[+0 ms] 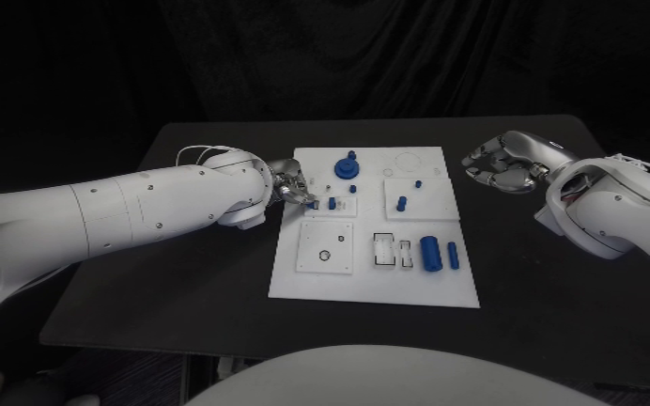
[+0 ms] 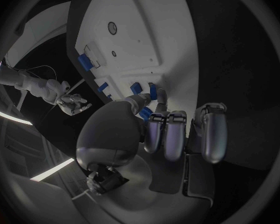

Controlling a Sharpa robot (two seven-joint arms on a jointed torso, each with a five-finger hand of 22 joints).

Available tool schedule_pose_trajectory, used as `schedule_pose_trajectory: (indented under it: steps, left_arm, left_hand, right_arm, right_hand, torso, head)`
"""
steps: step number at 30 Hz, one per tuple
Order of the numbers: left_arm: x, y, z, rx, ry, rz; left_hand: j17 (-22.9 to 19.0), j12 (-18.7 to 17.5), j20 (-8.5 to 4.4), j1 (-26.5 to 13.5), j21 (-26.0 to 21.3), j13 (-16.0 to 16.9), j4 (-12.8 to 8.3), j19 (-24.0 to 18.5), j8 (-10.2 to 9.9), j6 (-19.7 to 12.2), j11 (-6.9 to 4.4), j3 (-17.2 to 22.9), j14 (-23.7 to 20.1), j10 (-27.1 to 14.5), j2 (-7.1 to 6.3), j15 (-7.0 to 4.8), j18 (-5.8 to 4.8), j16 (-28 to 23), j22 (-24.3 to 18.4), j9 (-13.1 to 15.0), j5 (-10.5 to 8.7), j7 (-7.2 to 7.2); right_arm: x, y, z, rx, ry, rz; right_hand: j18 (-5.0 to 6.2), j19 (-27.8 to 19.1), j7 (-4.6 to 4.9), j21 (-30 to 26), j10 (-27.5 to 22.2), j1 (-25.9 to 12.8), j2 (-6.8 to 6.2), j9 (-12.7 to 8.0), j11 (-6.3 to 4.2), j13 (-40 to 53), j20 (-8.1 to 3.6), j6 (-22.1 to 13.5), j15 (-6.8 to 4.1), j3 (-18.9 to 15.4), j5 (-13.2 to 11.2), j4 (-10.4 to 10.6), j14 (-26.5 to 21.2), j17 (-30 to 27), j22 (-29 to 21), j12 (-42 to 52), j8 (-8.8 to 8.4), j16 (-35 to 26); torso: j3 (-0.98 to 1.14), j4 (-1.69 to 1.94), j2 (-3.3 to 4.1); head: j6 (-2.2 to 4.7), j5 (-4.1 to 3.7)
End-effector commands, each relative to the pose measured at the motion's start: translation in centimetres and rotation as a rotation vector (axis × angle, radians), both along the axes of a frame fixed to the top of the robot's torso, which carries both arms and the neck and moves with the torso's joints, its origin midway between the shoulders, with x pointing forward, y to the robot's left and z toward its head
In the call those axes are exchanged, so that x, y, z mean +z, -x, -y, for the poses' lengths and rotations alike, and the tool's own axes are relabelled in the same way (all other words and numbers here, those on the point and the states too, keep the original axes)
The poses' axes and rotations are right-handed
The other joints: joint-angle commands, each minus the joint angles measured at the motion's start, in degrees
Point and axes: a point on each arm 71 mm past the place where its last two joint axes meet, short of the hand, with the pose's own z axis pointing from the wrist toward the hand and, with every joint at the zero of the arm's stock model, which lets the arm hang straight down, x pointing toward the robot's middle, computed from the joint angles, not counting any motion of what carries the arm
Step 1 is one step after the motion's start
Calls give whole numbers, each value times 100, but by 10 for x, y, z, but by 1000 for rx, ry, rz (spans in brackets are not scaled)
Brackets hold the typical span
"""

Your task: Assemble the parts on the task board

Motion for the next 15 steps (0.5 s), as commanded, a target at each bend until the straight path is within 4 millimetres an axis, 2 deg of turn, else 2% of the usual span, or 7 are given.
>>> schedule_pose_trajectory:
  steps: [1,15]
  left_arm:
    - [0,0,4,-20,5,19]
    - [-3,0,6,-24,1,13]
  left_hand:
    - [1508,15,3,-29,-31,1502,6,-19,28,31,-32,22,585,606,12,-31,46,15,1163,111,-38,-25]
    - [1508,15,1,-38,-35,1502,14,-21,31,39,-33,32,585,606,26,-32,47,15,1161,111,-64,-27]
  right_arm:
    - [-2,0,1,-13,7,-13]
    - [-2,0,0,-12,8,-15]
  right_hand:
    - [21,-51,-7,-15,385,-38,3,-5,8,1281,-3,51,11,36,23,3,466,878,951,-36,-7,-20]
    - [43,-91,-9,-118,372,-52,-1,-3,7,1268,-3,65,11,39,20,3,440,774,921,-48,-2,-86]
  torso:
    - [-4,-2,-1]
    - [-4,1,0]
  head:
    - [0,28]
    - [0,6]
